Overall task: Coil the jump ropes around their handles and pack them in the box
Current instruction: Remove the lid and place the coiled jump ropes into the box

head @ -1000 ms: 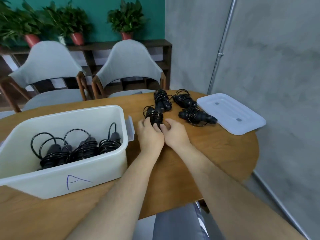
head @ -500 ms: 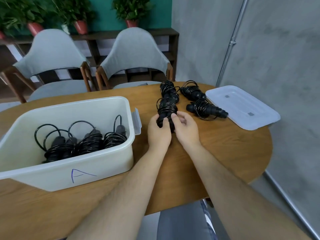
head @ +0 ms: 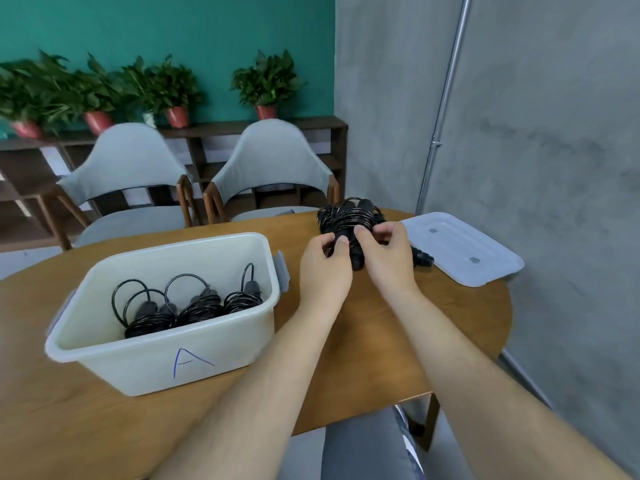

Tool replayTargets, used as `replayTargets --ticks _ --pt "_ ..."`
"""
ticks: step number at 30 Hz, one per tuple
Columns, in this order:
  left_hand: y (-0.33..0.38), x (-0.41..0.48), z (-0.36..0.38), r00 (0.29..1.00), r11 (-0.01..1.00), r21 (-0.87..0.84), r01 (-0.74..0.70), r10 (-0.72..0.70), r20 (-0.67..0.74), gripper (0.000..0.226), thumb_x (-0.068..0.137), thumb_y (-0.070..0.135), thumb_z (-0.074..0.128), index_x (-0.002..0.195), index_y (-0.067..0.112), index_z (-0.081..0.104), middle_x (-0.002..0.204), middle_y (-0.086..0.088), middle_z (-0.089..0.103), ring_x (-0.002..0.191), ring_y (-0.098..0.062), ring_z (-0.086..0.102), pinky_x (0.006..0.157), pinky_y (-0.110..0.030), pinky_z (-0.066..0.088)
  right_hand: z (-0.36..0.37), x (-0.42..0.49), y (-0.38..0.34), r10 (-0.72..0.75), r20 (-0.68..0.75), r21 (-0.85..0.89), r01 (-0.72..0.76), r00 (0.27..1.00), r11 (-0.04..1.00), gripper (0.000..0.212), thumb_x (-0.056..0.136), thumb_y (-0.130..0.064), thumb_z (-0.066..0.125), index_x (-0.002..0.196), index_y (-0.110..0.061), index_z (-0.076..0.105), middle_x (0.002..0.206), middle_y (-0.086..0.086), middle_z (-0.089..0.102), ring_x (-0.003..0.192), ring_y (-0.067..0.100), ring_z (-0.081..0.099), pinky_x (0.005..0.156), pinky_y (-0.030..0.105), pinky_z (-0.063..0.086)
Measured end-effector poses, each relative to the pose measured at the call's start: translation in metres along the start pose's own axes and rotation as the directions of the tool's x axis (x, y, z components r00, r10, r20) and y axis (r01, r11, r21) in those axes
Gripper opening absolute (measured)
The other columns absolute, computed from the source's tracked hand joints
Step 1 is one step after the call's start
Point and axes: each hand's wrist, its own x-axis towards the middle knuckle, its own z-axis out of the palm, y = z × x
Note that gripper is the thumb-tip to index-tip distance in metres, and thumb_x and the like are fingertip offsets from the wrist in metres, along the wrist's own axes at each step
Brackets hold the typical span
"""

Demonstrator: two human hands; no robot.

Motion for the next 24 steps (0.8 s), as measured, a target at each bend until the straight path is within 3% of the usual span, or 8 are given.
replayTargets --ticks 4,7,9,11,13,16,20,24 --pt "0.040 0.011 -0.026 0.999 0.999 0.030 -0.041 0.042 -0.027 0.039 0.104 0.035 0.054 0.138 0.015 0.052 0.095 0.019 0.054 0.097 -0.008 0.056 0.088 -0.027 0.044 0.009 -0.007 -0.040 -0.045 0.032 0.096 0.041 0.998 0.994 0.042 0.086 -0.035 0.072 0.118 -0.018 0.051 0.108 -0.003 0.061 0.091 0.005 0.061 0.076 0.021 0.048" --pt "0.060 0.019 -0.062 0.998 0.993 0.098 -0.063 0.060 0.034 0.038 0.100 0.042 0.054 0.123 0.014 0.064 0.096 0.002 0.069 0.090 -0.020 0.065 0.083 -0.040 0.052 0.021 -0.017 -0.066 -0.101 0.147 0.102 0.087 0.984 0.991 0.046 0.089 -0.035 0.072 0.126 -0.025 0.047 0.105 -0.008 0.060 0.081 0.001 0.063 0.065 0.011 0.047" --pt "0.065 0.020 -0.091 0.996 0.996 0.076 -0.054 0.048 0.081 0.028 0.099 0.038 0.057 0.104 0.015 0.073 0.086 -0.006 0.074 0.072 -0.023 0.065 0.071 -0.042 0.054 0.032 -0.024 -0.077 -0.127 0.236 0.077 0.112 0.963 0.991 0.045 0.091 -0.035 0.069 0.130 -0.028 0.050 0.104 -0.013 0.059 0.091 0.005 0.065 0.079 0.020 0.052" --pt "0.067 0.020 -0.124 0.996 0.997 0.077 -0.032 0.026 0.080 0.018 0.101 0.029 0.061 0.103 0.016 0.074 0.087 -0.005 0.075 0.071 -0.020 0.067 0.063 -0.033 0.053 0.047 -0.034 -0.085 -0.125 0.346 0.064 0.110 0.930 0.992 0.047 0.093 -0.033 0.067 0.137 -0.025 0.052 0.104 -0.017 0.058 0.100 0.005 0.063 0.092 0.032 0.054" --pt "0.067 0.018 -0.158 0.997 0.992 0.125 -0.016 0.006 0.077 0.016 0.101 0.026 0.063 0.104 0.015 0.074 0.093 -0.006 0.077 0.078 -0.020 0.071 0.063 -0.030 0.053 0.066 -0.045 -0.092 -0.115 0.450 0.062 0.097 0.886 0.993 0.048 0.095 -0.030 0.066 0.140 -0.022 0.052 0.102 -0.018 0.058 0.093 -0.002 0.063 0.085 0.029 0.058" --pt "0.065 0.015 -0.204 0.998 0.974 0.220 0.048 -0.057 0.034 0.020 0.098 0.028 0.066 0.104 0.010 0.072 0.096 -0.011 0.077 0.082 -0.024 0.073 0.067 -0.033 0.060 0.100 -0.060 -0.101 -0.069 0.552 0.042 0.055 0.831 0.998 0.045 0.092 -0.032 0.069 0.133 -0.017 0.057 0.101 -0.009 0.066 0.073 -0.006 0.067 0.060 0.018 0.057" --pt "0.061 0.013 -0.258 0.992 0.939 0.323 0.120 -0.124 -0.011 0.014 0.096 0.024 0.070 0.103 0.015 0.064 0.100 -0.011 0.074 0.085 -0.029 0.075 0.078 -0.040 0.062 0.148 -0.079 -0.109 0.001 0.690 -0.098 0.092 0.724 0.991 0.049 0.086 -0.050 0.073 0.117 -0.013 0.065 0.090 0.002 0.077 0.076 0.013 0.075 0.071 0.036 0.064" --pt "0.058 0.009 -0.296 0.979 0.846 0.504 0.175 -0.206 0.005 0.009 0.098 0.025 0.067 0.092 0.021 0.062 0.086 -0.005 0.072 0.074 -0.023 0.072 0.064 -0.025 0.059 0.179 -0.097 -0.112 0.036 0.795 -0.166 0.161 0.605 0.973 0.032 0.089 -0.046 0.072 0.084 -0.015 0.071 0.078 0.002 0.076 0.075 0.018 0.075 0.077 0.040 0.063"
